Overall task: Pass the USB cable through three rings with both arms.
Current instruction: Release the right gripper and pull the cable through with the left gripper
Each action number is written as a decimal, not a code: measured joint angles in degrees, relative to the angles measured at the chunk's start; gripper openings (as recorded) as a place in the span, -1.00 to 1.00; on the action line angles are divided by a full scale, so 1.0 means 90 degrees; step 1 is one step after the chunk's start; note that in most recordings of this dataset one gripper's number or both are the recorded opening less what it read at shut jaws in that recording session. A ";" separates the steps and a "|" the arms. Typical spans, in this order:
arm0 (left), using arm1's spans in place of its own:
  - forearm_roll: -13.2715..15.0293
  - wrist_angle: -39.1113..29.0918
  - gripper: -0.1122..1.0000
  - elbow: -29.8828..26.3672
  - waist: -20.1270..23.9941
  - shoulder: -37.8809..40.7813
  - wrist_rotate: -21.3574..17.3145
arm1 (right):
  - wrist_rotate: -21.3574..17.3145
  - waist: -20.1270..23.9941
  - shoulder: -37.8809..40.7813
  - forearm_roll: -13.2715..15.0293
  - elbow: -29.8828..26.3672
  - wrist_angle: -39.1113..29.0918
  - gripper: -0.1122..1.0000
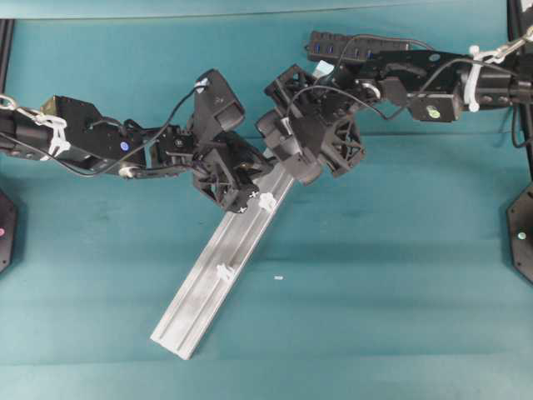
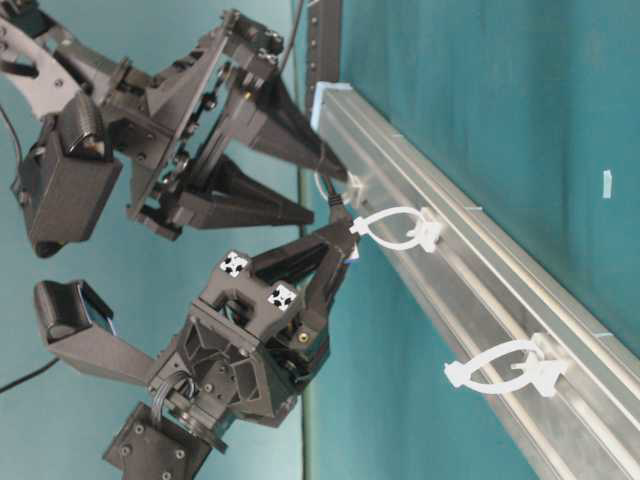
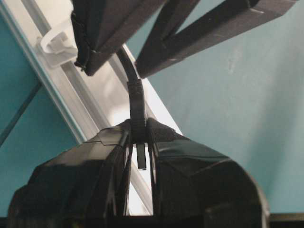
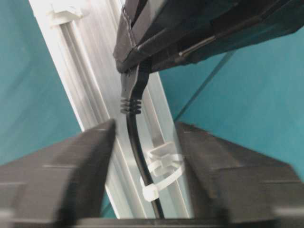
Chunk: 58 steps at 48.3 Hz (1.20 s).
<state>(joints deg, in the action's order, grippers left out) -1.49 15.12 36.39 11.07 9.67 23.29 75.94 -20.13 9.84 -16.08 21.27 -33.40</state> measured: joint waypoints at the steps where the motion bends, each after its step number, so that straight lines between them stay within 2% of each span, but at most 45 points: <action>1: 0.0000 0.0000 -0.64 0.0000 0.0000 0.0000 0.0000 | 0.0010 0.0000 0.0010 0.0010 -0.0010 -0.0029 0.09; 12: 0.0000 -0.0010 -0.64 0.0000 0.0000 0.0000 0.0000 | 0.0000 0.0000 0.0117 0.0234 -0.0117 -0.0322 -0.26; 19: 0.0000 -0.0010 -0.64 0.0010 0.0000 0.0000 0.0000 | 0.0000 0.0000 0.0166 0.0264 -0.0166 -0.0361 -0.39; 37: 0.0000 -0.0010 -0.64 0.0010 0.0010 0.0000 0.0000 | 0.0000 0.0000 0.0283 0.0352 -0.0361 -0.0596 -0.58; 58: -0.0010 -0.0039 -0.63 0.0029 0.0020 -0.0049 0.0059 | 0.0010 0.0029 0.0371 0.0576 -0.0518 -0.0771 -0.59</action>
<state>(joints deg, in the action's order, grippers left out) -1.58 14.77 36.65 11.25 9.23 23.82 76.03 -19.86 13.18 -10.90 16.61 -40.34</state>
